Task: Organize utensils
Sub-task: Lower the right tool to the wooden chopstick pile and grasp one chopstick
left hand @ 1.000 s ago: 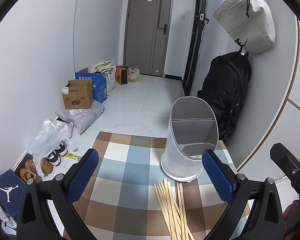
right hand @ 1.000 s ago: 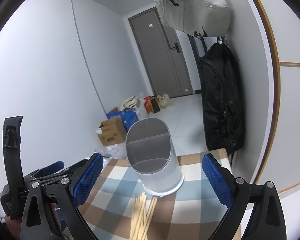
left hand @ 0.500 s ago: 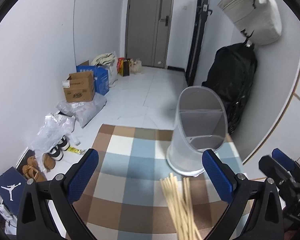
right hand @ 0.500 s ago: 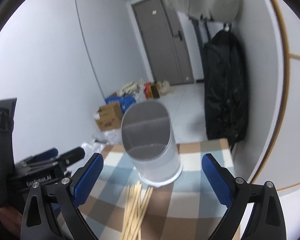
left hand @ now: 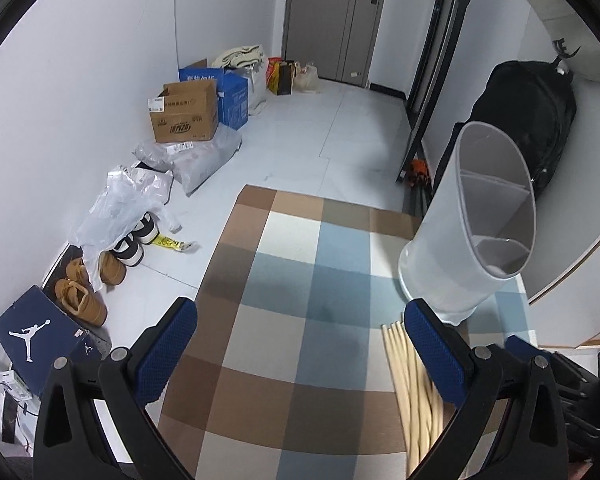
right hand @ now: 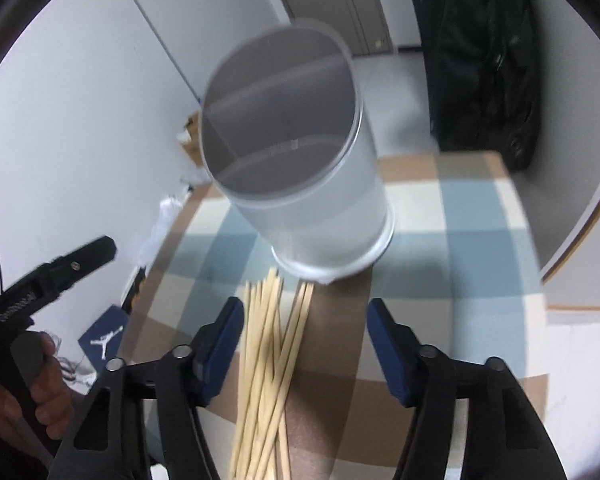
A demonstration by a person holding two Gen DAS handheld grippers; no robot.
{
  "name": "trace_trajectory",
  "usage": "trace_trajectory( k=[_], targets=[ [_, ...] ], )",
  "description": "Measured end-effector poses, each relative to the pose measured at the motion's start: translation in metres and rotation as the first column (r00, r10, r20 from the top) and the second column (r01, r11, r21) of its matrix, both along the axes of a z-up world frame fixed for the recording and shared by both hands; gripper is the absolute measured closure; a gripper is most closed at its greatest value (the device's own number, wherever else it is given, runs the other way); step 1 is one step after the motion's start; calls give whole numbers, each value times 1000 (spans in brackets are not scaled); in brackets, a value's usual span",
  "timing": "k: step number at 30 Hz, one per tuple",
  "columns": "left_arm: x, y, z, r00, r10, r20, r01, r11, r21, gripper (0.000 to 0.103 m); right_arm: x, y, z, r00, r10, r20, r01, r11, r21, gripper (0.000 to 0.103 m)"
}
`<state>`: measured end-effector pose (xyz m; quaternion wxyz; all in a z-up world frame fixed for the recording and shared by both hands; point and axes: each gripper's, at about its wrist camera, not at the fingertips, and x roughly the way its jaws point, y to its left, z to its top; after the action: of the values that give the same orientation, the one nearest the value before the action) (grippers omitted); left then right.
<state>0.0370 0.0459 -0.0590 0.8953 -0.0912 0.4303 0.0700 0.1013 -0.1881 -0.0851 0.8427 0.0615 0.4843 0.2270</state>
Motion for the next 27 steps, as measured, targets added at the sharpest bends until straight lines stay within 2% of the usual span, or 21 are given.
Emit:
trace_trajectory(
  k=[3,5,7,16,24,27],
  targets=[
    [3,2,-3,1000,-7,-20,7,1000,3,2,5,8,-14,999,19,-36,-21,999,-50,54],
    [7,5,-5,999,-11,-32,10,1000,-6,2,7,11,-22,998,25,-55,-30,996,-81,63],
    [10,5,-6,999,-14,-41,13,1000,-5,2,9,15,-29,997,29,-71,-37,993,-113,67],
    [15,9,-15,997,-24,-80,23,1000,-12,2,14,22,-46,993,60,-104,-74,987,-140,70],
    [16,7,-18,995,-24,-99,24,1000,-8,2,8,34,-36,993,111,-32,-116,945,-305,75],
    [16,6,-19,994,-23,-106,24,1000,0,2,10,33,-36,993,112,-40,-119,944,-307,82]
  ],
)
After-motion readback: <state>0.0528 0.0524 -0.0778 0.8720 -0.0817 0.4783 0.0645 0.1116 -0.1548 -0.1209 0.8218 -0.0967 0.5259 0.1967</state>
